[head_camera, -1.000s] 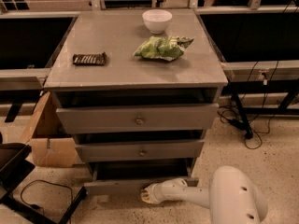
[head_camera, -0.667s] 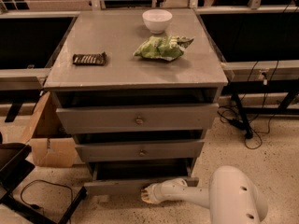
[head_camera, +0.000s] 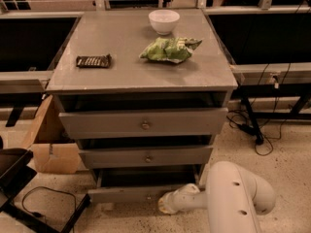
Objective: Close bottom drawer
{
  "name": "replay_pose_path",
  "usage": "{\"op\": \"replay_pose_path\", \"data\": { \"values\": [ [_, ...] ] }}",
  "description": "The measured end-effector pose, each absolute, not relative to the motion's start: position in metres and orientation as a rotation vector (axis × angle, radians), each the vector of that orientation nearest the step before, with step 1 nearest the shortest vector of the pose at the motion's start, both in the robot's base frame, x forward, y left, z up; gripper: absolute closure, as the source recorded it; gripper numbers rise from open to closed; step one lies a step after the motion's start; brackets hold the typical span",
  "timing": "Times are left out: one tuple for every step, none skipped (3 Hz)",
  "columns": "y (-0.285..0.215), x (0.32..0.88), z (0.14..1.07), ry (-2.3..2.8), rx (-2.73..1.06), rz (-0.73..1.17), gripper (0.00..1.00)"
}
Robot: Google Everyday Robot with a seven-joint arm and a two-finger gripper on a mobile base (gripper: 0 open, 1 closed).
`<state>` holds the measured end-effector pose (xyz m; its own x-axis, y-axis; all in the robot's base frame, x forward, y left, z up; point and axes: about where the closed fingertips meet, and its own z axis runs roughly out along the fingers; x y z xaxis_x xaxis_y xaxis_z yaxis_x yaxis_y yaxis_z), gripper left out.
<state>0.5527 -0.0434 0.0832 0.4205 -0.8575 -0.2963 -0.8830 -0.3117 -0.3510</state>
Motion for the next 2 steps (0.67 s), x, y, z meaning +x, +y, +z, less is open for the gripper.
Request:
{"op": "replay_pose_path", "data": {
  "values": [
    [-0.095, 0.553, 0.064, 1.580, -2.303, 0.013, 1.00],
    [-0.105, 0.555, 0.058, 1.691, -2.263, 0.003, 1.00]
  ]
}}
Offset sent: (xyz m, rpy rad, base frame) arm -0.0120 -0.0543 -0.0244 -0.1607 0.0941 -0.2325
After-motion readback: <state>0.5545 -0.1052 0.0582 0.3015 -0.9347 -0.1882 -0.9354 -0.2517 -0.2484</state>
